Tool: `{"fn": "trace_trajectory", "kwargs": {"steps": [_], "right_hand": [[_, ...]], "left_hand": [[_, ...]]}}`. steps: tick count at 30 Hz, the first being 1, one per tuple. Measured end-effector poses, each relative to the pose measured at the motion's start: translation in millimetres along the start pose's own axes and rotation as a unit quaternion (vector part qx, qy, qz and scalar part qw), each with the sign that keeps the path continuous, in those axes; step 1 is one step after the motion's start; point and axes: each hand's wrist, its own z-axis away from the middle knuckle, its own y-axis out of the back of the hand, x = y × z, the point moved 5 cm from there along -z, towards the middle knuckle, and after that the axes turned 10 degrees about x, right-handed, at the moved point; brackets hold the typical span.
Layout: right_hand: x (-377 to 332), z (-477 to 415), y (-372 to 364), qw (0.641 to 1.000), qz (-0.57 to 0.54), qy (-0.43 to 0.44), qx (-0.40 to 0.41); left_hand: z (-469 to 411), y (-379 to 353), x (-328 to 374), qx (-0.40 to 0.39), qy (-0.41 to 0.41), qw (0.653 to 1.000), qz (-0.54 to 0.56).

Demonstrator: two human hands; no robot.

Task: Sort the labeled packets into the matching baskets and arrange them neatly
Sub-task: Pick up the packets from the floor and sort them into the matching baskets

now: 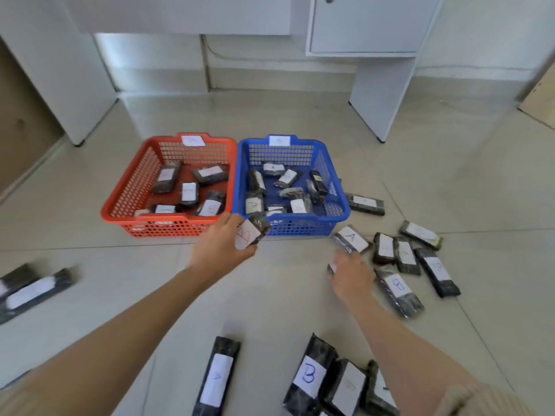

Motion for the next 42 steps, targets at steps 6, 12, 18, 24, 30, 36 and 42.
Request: {"fn": "trace_trajectory", "kwargs": {"steps": [6,12,18,24,30,36,42], "right_hand": [[-121.3,32.4,27.7,0.930,-0.313,0.181,0.069],[-235.4,0.6,81.7,0.868,-0.451,0.182,0.098],[-290.3,-58.7,64.1,0.863,-0.480,0.155,0.029],[-372.3,-87.8,20.0,0.873,-0.436,0.211,-0.063],[-439.9,-109.7,-11.8,0.905,-0.338,0.232,-0.112],[-452.3,-115.5,-28.5,0.921,-0.251,0.265,-0.137],[-440.2,-116.7,20.8,0.776,-0.566,0.149,-0.235]], "left_hand": [[-0.2,52.1,-66.3,0.083,0.101,0.990,-0.047],[-15.5,108.8,-152.3,0.169,0.184,0.965,-0.086],[-57.8,97.4,-209.7,0.209,0.221,0.951,-0.044],[-97.6,56.8,-259.8,0.178,0.272,0.946,0.014],[-90.0,45.6,-263.7,0.237,0.257,0.934,0.073],[-87.8,43.7,-265.2,0.243,0.251,0.935,0.067],[-90.5,42.6,-265.6,0.217,0.207,0.953,0.052]]}}
